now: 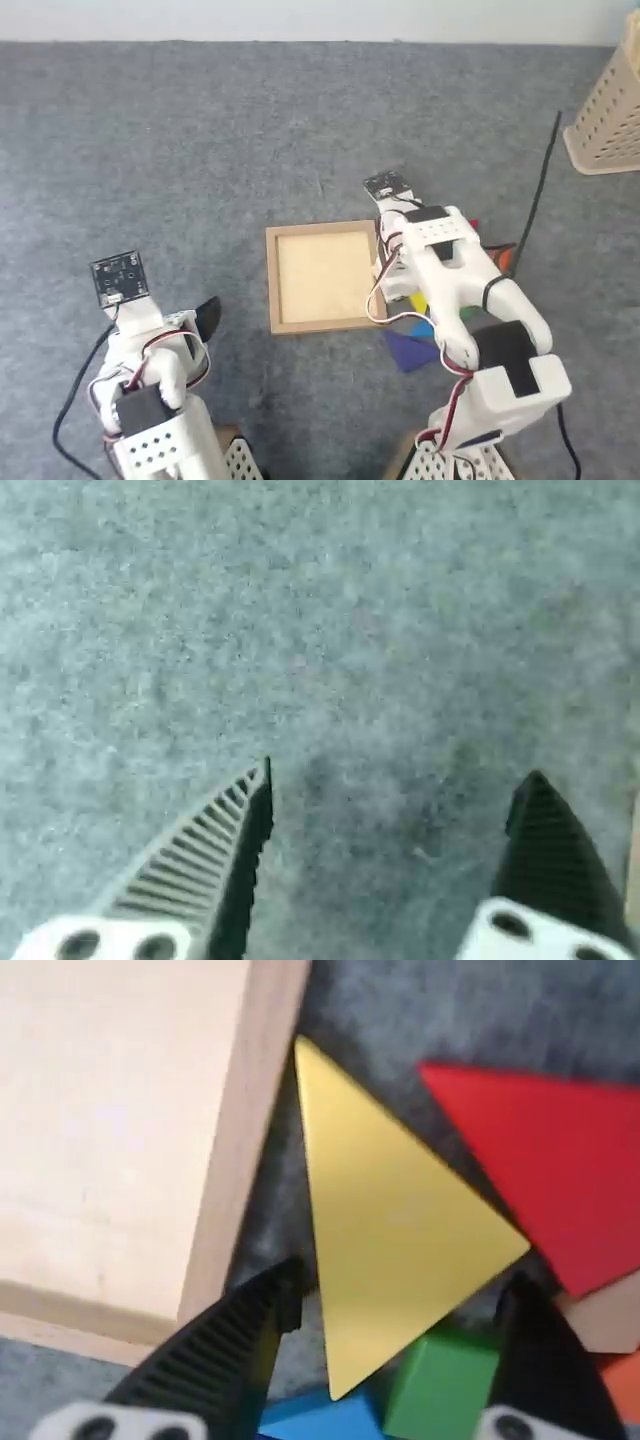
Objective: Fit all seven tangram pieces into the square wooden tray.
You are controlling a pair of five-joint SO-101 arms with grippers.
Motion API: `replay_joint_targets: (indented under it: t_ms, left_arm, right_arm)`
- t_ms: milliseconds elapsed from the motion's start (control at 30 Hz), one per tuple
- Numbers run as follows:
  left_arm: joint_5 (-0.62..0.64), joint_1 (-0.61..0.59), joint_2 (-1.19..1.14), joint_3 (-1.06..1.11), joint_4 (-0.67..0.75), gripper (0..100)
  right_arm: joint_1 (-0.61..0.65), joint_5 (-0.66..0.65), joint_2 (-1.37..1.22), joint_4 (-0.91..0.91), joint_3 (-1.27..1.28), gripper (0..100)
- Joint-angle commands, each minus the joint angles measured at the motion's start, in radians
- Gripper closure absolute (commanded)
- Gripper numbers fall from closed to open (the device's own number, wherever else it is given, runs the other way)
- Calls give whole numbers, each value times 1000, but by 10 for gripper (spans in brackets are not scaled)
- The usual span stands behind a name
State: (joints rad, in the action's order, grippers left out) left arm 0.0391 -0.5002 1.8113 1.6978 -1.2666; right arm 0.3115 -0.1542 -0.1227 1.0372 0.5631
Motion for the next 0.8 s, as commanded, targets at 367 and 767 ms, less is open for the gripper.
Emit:
replay_joint_targets:
  t_ms: [367, 767]
  left_arm:
    - [-2, 2, 12, -13, 2, 646]
    - [-2, 2, 12, -13, 2, 646]
  right_arm:
    - [-41, -72, -13, -16, -129, 662]
    - [-10, -114, -28, -21, -112, 661]
